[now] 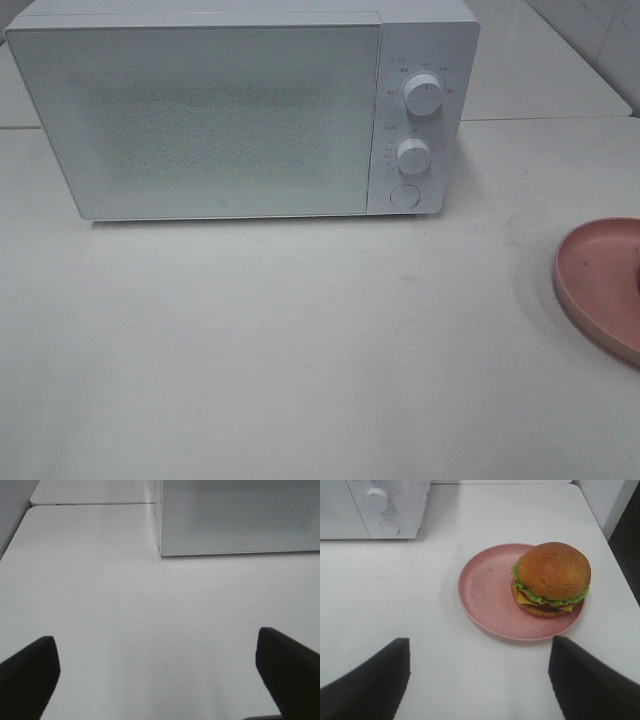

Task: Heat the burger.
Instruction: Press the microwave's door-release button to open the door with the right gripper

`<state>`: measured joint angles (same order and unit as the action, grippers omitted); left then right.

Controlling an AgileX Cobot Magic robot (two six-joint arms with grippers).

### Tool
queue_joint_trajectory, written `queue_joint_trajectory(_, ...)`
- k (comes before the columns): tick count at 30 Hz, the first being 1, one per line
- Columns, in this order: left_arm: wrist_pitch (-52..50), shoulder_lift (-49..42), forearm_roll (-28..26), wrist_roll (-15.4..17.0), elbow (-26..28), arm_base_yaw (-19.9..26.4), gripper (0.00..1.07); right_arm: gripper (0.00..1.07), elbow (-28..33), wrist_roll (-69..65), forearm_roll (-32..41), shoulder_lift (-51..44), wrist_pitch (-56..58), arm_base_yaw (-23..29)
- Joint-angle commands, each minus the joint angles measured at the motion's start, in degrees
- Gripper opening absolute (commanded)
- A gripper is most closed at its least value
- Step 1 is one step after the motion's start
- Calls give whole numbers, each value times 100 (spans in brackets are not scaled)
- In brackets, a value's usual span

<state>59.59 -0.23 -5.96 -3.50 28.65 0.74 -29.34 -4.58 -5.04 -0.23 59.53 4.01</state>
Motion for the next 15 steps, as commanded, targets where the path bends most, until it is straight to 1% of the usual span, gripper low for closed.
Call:
queue_joint_trajectory(1,-6,-138,0,11,-17,-29,100,76,-6,-29,-23,-143,-46,23)
queue_joint_trajectory(15,-6,-138,0,11,-17,-29,100,76,-23,-29,-17,-143,-69,23)
